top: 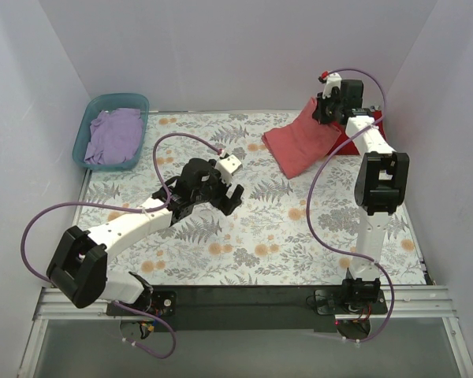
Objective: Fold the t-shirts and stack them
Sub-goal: Neatly place the folded tshirt to the corner
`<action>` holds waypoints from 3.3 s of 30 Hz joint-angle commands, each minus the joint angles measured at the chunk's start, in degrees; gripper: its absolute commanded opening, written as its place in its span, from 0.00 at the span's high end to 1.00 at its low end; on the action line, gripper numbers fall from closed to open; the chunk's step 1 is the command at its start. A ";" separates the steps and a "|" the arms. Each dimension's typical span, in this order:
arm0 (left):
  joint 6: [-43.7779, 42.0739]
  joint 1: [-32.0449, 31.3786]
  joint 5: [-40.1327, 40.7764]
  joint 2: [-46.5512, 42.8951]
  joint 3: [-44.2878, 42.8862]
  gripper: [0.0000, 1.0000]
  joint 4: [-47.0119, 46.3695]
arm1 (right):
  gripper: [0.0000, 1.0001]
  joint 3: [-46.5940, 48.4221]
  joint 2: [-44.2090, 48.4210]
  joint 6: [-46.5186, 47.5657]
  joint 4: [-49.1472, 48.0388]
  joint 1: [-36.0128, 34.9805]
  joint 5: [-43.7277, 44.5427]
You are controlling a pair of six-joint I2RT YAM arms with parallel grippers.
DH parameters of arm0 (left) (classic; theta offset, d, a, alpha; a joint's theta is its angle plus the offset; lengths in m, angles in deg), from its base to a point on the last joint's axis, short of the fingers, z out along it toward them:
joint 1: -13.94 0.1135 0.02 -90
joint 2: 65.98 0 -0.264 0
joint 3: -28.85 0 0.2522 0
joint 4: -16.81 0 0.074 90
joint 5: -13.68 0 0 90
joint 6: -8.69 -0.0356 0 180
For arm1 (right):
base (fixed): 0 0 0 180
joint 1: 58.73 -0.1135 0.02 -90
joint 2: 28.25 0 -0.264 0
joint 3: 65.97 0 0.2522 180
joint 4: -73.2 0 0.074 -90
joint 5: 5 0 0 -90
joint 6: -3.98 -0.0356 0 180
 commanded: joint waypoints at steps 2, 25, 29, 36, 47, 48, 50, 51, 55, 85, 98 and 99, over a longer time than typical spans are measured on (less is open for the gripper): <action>-0.16 0.12 0.90 -2.83 0.58 0.15 1.40 | 0.99 4.54 5.54 3.49 -0.04 0.59 1.92; 3.89 0.20 0.19 -4.06 0.85 0.12 3.69 | 0.99 11.66 9.14 3.22 0.75 0.77 2.88; 3.80 0.20 0.02 -4.23 1.11 0.12 3.51 | 0.99 12.45 9.49 3.40 1.36 0.68 3.06; 3.71 0.20 0.11 -4.76 1.81 0.11 3.07 | 0.99 14.30 9.76 1.47 1.80 0.60 2.97; 3.54 0.20 -0.25 -5.29 2.16 0.11 2.81 | 0.99 16.76 9.94 1.20 1.89 0.68 3.76; 3.36 0.20 -0.42 -5.20 2.25 0.11 2.81 | 0.99 16.59 9.76 1.12 1.89 0.77 3.85; 3.27 0.20 -0.51 -5.20 2.16 0.11 2.81 | 0.99 16.41 9.32 1.55 1.72 1.12 3.85; 3.27 0.20 -0.51 -5.11 2.08 0.11 2.81 | 0.99 16.32 8.97 1.73 1.80 1.21 3.85; 3.27 0.20 -0.34 -4.59 1.72 0.11 3.16 | 0.99 15.62 7.04 1.56 1.45 3.05 3.85; 3.01 0.20 -1.21 -2.12 -0.12 0.11 4.66 | 0.99 15.44 5.45 -6.35 -1.80 6.75 0.42; 2.92 0.20 -0.69 -4.67 2.78 0.10 4.13 | 0.99 17.29 5.19 -8.99 -1.71 2.97 2.18; 2.92 0.20 -0.86 -4.59 2.78 0.10 3.95 | 0.99 17.64 5.01 -9.16 -1.71 2.79 2.27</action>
